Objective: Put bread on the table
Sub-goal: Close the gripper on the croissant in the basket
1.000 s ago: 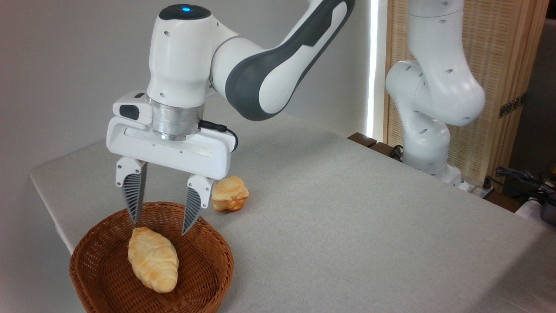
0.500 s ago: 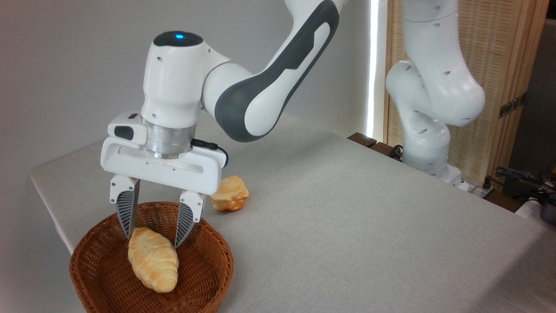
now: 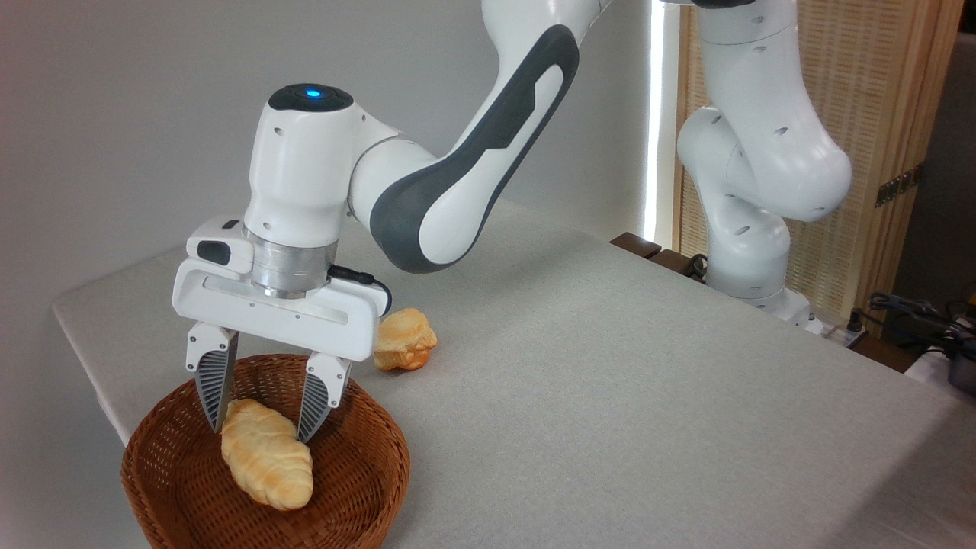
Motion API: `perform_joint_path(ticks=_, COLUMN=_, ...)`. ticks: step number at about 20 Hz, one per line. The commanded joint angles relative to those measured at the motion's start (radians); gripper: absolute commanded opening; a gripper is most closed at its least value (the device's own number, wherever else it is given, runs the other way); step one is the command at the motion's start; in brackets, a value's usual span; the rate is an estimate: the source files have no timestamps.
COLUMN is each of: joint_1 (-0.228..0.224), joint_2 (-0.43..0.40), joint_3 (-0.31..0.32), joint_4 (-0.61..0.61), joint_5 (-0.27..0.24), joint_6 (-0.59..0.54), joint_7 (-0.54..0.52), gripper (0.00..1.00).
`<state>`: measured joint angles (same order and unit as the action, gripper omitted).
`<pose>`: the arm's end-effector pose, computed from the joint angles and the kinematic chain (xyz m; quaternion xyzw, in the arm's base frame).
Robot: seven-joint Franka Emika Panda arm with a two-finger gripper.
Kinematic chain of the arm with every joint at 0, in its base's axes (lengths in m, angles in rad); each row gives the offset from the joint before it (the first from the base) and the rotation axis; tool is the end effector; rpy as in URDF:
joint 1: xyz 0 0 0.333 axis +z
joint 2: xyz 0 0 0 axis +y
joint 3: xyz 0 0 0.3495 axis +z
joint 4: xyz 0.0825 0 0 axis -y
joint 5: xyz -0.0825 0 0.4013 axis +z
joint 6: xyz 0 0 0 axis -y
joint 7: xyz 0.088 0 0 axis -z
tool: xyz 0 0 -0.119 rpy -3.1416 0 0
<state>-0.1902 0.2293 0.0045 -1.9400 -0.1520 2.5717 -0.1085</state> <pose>0.6541 -0.1215 0.4215 0.9784 0.0165 0.1895 0.0811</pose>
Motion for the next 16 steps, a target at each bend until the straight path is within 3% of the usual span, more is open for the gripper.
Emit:
perform_joint_path(ticks=1, joint_1=-0.005, joint_2=0.031, joint_3=-0.001, joint_4=0.029, joint_5=0.017, joint_6=0.036, joint_7=-0.020, gripper=1.00)
perform_joint_path(ticks=3, joint_1=-0.005, joint_2=0.035, joint_3=-0.003, joint_4=0.033, joint_5=0.022, joint_6=0.035, joint_7=-0.020, gripper=1.00)
perform_joint_path(ticks=4, joint_1=-0.005, joint_2=0.035, joint_3=-0.006, joint_4=0.033, joint_5=0.064, joint_6=0.035, joint_7=-0.020, gripper=0.97)
perform_joint_path(ticks=5, joint_1=-0.005, joint_2=0.035, joint_3=-0.003, joint_4=0.033, joint_5=0.095, joint_6=0.035, joint_7=-0.020, gripper=0.80)
perform_joint_path(ticks=6, joint_1=-0.005, joint_2=0.035, joint_3=-0.003, joint_4=0.033, joint_5=0.097, joint_6=0.035, joint_7=-0.013, gripper=0.52)
perform_joint_path(ticks=8, joint_1=-0.005, joint_2=0.036, joint_3=-0.006, joint_4=0.032, joint_5=0.106, joint_6=0.035, joint_7=-0.007, gripper=0.33)
perform_joint_path(ticks=11, joint_1=-0.005, joint_2=0.044, joint_3=-0.021, joint_4=0.033, joint_5=0.160, joint_6=0.035, joint_7=-0.010, gripper=0.30)
perform_joint_path(ticks=16, joint_1=-0.005, joint_2=0.042, joint_3=-0.026, joint_4=0.033, joint_5=0.161, joint_6=0.035, joint_7=-0.010, gripper=0.30)
